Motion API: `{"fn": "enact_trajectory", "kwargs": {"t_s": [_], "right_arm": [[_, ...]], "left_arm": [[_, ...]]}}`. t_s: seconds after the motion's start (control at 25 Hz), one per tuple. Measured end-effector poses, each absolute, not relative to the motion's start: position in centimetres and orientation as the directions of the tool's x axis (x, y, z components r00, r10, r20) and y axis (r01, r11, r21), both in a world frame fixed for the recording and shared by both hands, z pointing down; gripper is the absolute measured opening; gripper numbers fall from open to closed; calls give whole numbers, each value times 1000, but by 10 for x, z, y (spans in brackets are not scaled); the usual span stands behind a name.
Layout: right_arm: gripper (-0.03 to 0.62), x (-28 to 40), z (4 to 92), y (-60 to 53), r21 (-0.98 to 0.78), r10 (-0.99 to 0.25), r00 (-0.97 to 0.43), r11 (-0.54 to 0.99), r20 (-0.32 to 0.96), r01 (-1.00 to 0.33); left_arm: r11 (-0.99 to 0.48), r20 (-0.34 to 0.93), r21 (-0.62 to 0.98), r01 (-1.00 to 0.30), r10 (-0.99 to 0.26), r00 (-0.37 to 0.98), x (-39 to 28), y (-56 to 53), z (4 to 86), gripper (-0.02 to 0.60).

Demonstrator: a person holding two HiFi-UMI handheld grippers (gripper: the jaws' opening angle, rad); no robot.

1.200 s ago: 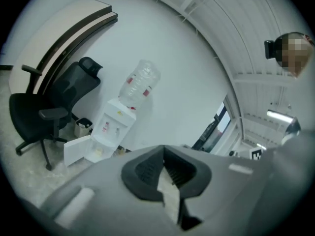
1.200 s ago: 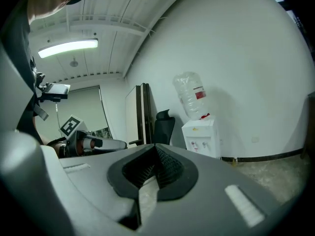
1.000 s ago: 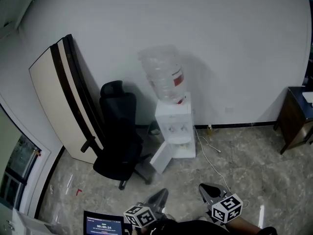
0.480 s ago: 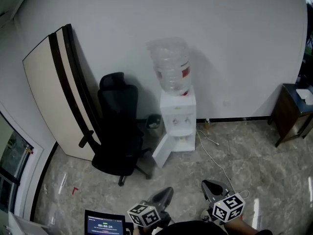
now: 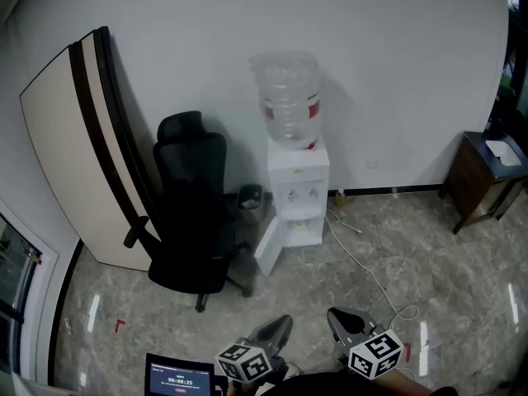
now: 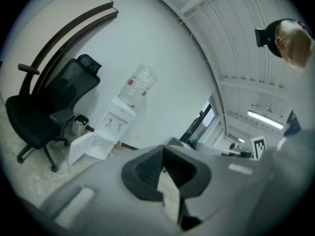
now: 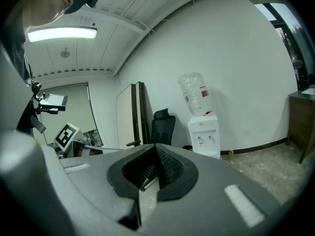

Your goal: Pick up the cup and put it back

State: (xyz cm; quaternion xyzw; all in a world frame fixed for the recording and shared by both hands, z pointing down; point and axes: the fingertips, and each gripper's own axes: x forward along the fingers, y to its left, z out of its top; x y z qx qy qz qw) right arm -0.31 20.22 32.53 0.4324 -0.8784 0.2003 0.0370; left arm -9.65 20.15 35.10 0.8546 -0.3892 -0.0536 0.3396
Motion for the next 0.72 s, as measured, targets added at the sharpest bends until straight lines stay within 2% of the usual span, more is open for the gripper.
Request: {"fn": "enact_trajectory", "kwargs": {"t_s": [0.24,0.72], "right_arm": [[8,1,319,199,-305,-715,-664,597,218,-742],[8,69,310,197,-316,-693,-697,629,184,-710]], "left_arm": [[-467,142,606,-644,-733,665,-87,191,337,6],[-425,138,627,-653,-765,629,-24,192,326,5]]}}
